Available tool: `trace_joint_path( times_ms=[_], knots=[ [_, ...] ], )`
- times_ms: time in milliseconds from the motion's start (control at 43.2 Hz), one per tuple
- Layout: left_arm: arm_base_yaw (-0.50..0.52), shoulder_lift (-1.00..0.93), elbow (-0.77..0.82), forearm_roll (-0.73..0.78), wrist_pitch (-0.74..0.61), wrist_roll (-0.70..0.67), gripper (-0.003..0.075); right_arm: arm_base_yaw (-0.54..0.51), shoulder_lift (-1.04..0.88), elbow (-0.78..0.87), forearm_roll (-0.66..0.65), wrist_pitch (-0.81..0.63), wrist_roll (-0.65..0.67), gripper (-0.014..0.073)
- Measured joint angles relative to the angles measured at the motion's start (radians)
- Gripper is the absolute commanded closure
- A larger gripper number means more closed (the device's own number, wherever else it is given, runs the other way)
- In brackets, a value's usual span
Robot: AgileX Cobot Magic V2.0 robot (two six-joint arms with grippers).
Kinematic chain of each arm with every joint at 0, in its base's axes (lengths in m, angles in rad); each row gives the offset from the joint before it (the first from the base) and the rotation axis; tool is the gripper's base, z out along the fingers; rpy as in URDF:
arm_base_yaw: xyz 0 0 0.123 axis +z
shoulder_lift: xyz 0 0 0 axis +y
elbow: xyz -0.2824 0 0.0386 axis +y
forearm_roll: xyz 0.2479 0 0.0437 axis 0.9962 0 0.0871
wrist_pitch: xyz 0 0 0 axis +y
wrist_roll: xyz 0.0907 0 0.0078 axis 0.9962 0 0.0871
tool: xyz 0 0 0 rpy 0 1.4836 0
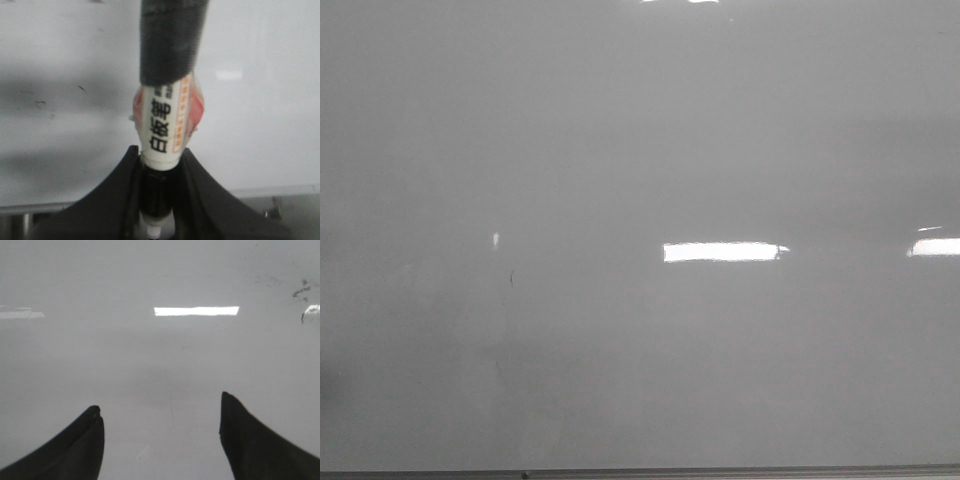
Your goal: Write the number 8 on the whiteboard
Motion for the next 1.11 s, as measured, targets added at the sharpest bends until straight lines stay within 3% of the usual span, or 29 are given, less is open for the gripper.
trace_joint_path(
  times_ms=[69, 185, 394, 509, 810, 1111],
  knots=[
    [-0.06, -0.008, -0.08, -0.021, 0.211, 0.102, 0.0733, 0.0, 0.025, -0.01, 0.0, 0.039, 0.0, 0.0075],
    [-0.17, 0.004, -0.206, -0.091, 0.446, 0.268, 0.0733, 0.003, 0.087, -0.036, 0.002, 0.1, -0.015, 0.0075],
    [-0.407, 0.026, -0.361, -0.168, 0.627, 0.648, 0.0733, 0.077, 0.218, -0.109, 0.07, 0.199, -0.137, 0.0075],
    [-0.529, 0.026, -0.41, -0.175, 0.682, 0.804, 0.0733, 0.16, 0.31, -0.168, 0.152, 0.281, -0.292, 0.0075],
    [-0.667, 0.026, -0.43, -0.175, 0.692, 0.866, 0.0733, 0.452, 0.567, -0.34, 0.445, 0.448, -0.751, 0.0075],
    [-0.673, 0.026, -0.43, -0.175, 0.695, 0.868, 0.0733, 0.681, 0.801, -0.542, 0.491, 0.438, -0.814, 0.0075]
  ],
)
